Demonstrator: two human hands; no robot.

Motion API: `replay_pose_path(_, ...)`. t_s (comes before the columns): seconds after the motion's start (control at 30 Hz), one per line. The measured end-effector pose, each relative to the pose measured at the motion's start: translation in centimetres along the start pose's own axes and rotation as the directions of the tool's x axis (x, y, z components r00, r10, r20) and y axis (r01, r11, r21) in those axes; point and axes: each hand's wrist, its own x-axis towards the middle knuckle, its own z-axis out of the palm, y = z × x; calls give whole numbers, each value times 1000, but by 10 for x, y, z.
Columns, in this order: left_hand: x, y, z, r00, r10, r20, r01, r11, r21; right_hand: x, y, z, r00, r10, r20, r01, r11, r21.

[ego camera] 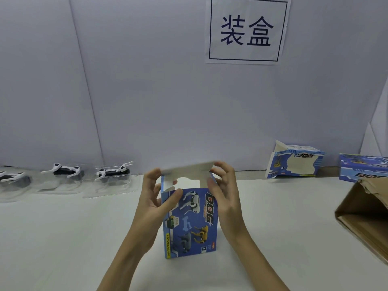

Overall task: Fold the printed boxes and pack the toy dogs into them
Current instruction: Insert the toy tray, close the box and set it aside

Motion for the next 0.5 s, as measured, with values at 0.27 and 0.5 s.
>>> replay_pose_path(0.27, -2, 0, -6, 995, 99, 0, -99, 986, 137, -6, 10, -2, 994, 99, 43, -106, 966, 235)
replay_pose_path(0.5, 0, -7, -2, 988, 152, 38, -156, 976, 153, -6, 15, 2, 997, 14, 70, -8, 997, -73)
